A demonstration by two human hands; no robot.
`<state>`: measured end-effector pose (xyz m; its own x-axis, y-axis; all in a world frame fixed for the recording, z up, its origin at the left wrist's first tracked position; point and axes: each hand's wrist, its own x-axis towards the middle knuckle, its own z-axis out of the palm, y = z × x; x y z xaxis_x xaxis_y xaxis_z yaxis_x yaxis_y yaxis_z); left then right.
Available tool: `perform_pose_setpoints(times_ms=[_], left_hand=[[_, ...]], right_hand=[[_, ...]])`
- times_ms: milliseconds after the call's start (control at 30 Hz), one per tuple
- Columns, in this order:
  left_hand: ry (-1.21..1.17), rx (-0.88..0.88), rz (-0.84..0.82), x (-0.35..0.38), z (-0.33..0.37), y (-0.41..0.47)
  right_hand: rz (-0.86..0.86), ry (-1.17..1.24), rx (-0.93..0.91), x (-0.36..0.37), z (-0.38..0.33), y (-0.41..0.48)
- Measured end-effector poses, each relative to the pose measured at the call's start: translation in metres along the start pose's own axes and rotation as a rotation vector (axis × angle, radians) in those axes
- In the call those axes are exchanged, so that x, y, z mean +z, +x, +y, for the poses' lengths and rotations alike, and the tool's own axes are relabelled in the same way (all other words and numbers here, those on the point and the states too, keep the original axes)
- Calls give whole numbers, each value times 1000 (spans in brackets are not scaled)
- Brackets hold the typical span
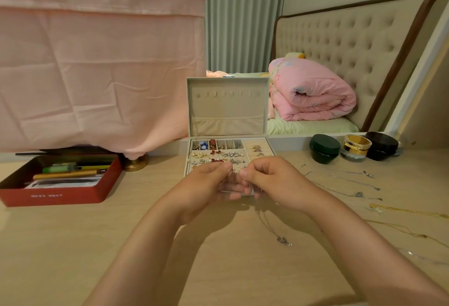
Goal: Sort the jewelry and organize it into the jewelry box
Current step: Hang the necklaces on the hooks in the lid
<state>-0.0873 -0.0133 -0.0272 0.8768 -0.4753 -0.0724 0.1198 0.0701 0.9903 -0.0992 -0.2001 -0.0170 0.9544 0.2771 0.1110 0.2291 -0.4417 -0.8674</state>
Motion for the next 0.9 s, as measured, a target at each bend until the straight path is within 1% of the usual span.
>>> perform_pose_setpoints(times_ms=[67, 200, 400, 467, 533, 600, 667, 733, 800, 900], left_hand=[[-77, -29, -26, 1, -2, 1], [-157, -77, -29, 2, -1, 2], [-159, -61, -59, 0, 14, -8], [-80, -40, -47, 0, 19, -11], [108, 7, 2, -1, 23, -13], [254, 58, -12, -2, 27, -16], [339, 111, -26, -3, 31, -19], [414, 155, 33, -5, 35, -23], [471, 173, 72, -8, 37, -25], [543, 180, 86, -11, 37, -29]], right_hand=[[24, 30, 6, 4, -1, 0], [57, 60, 36, 6, -5, -1], [50, 177, 77, 2, -19, -4], [61, 188, 73, -1, -24, -6], [45, 204, 67, -4, -30, -5], [9, 201, 43, -7, -37, -3], [-13, 166, 16, -8, -45, -1], [-16, 119, 7, -10, -51, 1], [-14, 76, 4, -9, -55, 1], [-8, 26, 12, -5, -53, 1]])
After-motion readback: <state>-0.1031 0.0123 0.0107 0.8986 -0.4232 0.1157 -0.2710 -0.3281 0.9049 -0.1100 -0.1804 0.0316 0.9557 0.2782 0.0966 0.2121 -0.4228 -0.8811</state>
